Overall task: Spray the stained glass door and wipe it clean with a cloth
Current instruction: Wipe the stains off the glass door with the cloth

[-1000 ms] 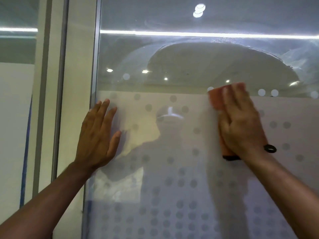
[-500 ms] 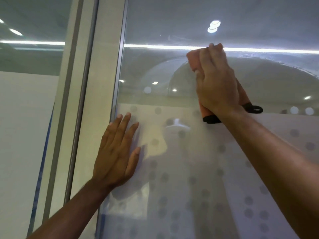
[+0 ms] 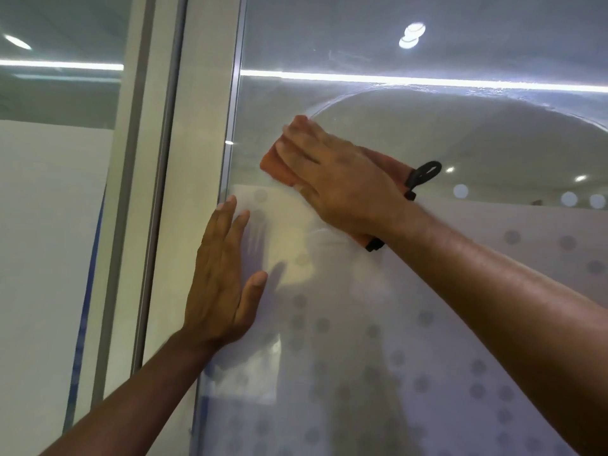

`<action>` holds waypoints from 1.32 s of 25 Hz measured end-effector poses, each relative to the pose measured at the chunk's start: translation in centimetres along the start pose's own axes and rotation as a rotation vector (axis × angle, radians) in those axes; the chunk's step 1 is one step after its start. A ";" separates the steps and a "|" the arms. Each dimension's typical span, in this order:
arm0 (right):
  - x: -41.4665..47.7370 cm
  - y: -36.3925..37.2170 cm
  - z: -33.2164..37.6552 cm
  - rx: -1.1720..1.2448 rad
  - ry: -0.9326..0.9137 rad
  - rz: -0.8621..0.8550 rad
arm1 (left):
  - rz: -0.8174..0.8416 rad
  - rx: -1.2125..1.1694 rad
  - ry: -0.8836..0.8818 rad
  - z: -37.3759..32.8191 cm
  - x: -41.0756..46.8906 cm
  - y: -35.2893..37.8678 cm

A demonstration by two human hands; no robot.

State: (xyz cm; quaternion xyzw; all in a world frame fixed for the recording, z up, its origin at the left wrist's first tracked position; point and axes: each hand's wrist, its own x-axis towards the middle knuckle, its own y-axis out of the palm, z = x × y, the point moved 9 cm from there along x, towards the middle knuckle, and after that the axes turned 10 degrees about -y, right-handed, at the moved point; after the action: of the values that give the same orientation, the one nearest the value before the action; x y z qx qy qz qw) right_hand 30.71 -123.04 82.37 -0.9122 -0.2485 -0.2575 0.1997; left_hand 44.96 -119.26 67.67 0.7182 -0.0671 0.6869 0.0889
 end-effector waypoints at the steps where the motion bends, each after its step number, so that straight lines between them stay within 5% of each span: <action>1: -0.2 0.2 1.1 -0.012 -0.036 -0.001 | -0.006 -0.046 -0.015 0.2 0.0 -0.2; 7: -3.3 2.9 7.8 0.116 -0.182 0.071 | -0.032 -0.206 -0.047 0.4 0.0 -1.1; 17: -13.3 3.4 9.3 0.134 -0.244 0.083 | 0.081 0.169 0.038 -1.5 -2.9 1.3; 28: -33.7 -4.7 -12.0 0.010 0.696 -0.241 | 0.139 0.364 0.002 -3.4 -3.7 2.0; 33: -42.3 -5.4 -14.0 0.052 1.013 -0.349 | 0.159 0.403 -0.048 -3.7 -3.6 2.1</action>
State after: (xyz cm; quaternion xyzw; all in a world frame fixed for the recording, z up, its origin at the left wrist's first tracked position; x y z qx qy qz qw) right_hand -8.96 -140.41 70.62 -0.6136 -0.2754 -0.6884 0.2714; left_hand 40.72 -120.63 64.27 0.7300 0.0130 0.6739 -0.1125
